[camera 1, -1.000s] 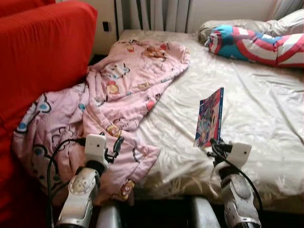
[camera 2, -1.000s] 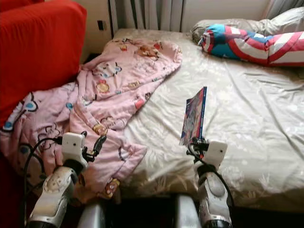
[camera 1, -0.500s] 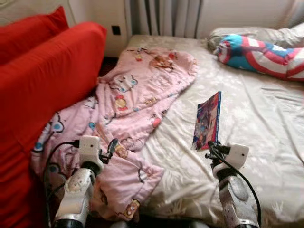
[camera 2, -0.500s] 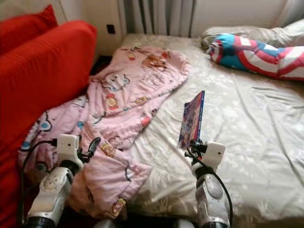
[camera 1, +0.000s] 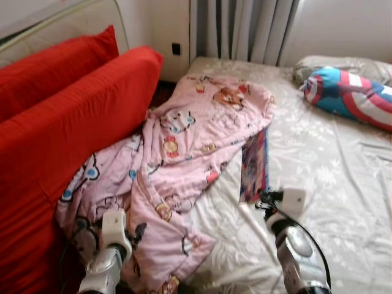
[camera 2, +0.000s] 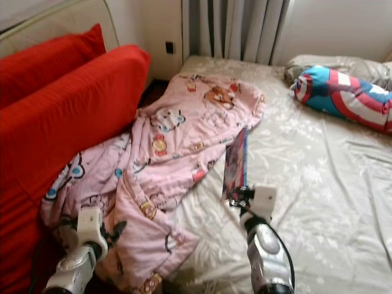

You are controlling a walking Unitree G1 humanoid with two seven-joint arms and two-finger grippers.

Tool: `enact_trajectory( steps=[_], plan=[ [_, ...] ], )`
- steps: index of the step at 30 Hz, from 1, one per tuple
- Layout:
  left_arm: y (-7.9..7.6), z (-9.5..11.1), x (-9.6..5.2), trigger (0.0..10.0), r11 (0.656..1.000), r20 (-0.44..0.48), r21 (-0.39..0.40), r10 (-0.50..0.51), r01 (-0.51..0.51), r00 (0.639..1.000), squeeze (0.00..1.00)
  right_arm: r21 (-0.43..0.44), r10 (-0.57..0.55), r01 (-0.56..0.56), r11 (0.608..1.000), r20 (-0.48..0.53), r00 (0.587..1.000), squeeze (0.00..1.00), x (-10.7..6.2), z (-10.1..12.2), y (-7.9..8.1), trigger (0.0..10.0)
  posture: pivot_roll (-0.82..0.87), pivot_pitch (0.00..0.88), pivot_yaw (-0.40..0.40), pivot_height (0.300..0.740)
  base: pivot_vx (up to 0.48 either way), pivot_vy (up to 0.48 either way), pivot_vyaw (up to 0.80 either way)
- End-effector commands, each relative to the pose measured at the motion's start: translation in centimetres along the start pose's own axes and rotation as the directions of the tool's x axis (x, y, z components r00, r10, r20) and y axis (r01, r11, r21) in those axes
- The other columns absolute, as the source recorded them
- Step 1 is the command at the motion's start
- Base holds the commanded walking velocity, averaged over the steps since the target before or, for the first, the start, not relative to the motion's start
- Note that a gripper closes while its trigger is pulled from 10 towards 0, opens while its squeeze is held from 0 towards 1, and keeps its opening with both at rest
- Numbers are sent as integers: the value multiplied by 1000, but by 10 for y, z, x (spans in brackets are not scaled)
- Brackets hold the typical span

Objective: Clean up the room

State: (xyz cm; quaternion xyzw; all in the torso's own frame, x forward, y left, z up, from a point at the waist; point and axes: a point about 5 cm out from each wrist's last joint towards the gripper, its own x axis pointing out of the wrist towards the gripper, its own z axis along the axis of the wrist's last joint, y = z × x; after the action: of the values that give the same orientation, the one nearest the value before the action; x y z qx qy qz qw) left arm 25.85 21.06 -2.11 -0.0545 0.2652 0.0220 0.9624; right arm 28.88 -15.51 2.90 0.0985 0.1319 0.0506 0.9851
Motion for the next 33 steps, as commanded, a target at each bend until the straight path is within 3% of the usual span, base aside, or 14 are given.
enact_trajectory(
  steps=[1, 4, 9, 12, 19, 22, 33],
  plan=[
    [5, -7, -2, 10000, 1000, -26, 12, 30, -29, 999, 0, -36, 57, -56, 998, 22, 998, 0, 2, 7, 5, 10000, -19, 0, -20, 740, 0, 0, 0],
    [13, -22, -8, 10000, 997, -67, -8, 79, -79, 995, 0, -92, 113, -112, 989, 8, 994, 0, 0, 5, 6, 10000, -11, 0, -24, 740, 0, 0, 0],
    [16, -28, -11, 10000, 995, -82, 6, 103, -103, 991, 0, -83, 126, -125, 989, 6, 992, 0, 0, 3, 8, 10000, 9, 0, -27, 740, 0, 0, 0],
    [16, -46, -17, 10000, 990, -161, 86, 122, -109, 979, 0, -69, 158, -158, 985, -17, 987, 0, -2, -7, 18, 10000, 10, 0, -8, 740, 0, 0, 0],
    [10, -60, -22, 10000, 988, -199, 123, 116, -93, 973, 0, 48, 17, -19, 999, 50, 999, 0, 0, -3, 17, 10000, -13, 0, 15, 740, 0, 0, 0],
    [0, -62, -21, 10000, 979, -209, 205, 64, -20, 976, 0, 66, 18, -22, 998, 55, 998, 0, 0, -3, 21, 10000, -22, 0, 17, 740, 0, -90, 0],
    [0, -69, -25, 10000, 976, -229, 216, 80, -30, 970, 0, 87, -2, -2, 996, 51, 999, 0, 2, -1, 18, 10000, -13, 0, 2, 740, 0, -262, -443]
  ],
)
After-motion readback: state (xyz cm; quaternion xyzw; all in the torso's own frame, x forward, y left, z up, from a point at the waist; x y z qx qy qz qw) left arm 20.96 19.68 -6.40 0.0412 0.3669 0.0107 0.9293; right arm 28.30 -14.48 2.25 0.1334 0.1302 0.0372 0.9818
